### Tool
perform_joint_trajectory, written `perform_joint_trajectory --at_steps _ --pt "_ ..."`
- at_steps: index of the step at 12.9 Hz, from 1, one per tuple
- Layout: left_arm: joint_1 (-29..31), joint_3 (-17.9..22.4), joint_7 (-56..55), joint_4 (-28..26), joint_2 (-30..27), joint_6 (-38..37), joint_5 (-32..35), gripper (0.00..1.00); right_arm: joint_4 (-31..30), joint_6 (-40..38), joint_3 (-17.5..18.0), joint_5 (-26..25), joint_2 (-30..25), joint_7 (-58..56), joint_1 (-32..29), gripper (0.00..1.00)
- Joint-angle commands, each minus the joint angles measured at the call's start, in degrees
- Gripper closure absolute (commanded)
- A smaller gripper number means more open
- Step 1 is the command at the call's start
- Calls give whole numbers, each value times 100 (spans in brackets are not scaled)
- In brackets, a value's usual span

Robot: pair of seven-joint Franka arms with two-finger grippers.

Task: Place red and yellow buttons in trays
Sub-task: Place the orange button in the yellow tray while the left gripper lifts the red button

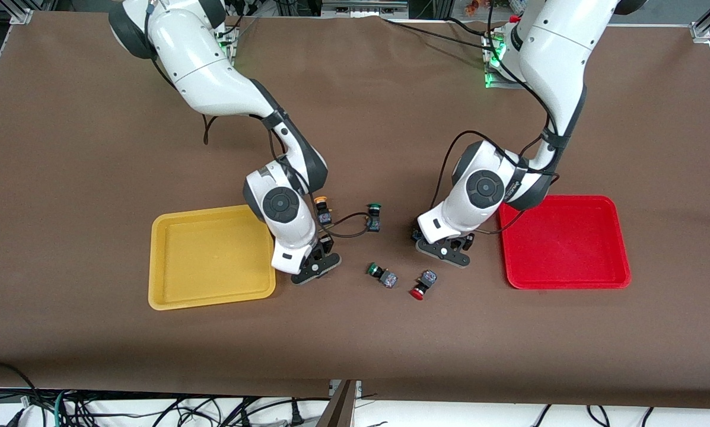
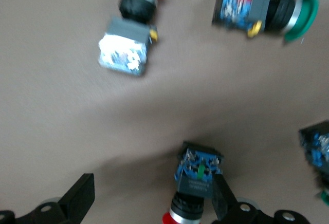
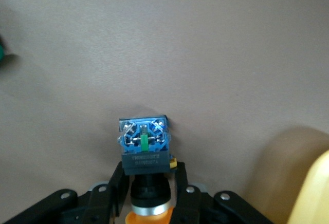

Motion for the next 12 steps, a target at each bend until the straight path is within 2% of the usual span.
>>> perform_joint_trajectory --at_steps 1,3,5,7,8,10,11,12 --pt "-183 66 -30 -87 -24 -11 -53 0 128 -848 70 132 -295 -117 -118 100" --pt "-192 66 -39 -61 82 25 -44 0 85 -1736 18 151 -822 -448 -258 100" --pt "-271 66 -48 -52 91 33 -53 0 -151 -2100 8 151 -1131 -1290 -678 100" --pt "-271 66 -74 -35 143 86 -53 0 -590 -1830 0 142 -1281 -1837 -1075 100" --pt "-271 66 -196 -43 187 165 -45 0 -819 -1523 -18 125 -1308 -2170 -1276 87" --pt "-332 66 -233 -34 205 218 -27 0 -1432 -996 -88 142 -1369 -2445 -1489 78" --pt "-341 66 -250 -43 205 305 -27 31 -1836 -680 -114 133 -1474 -2446 -1550 78" --pt "-350 66 -346 -43 205 306 -27 55 -2049 -607 -132 142 -1484 -2437 -1577 64"
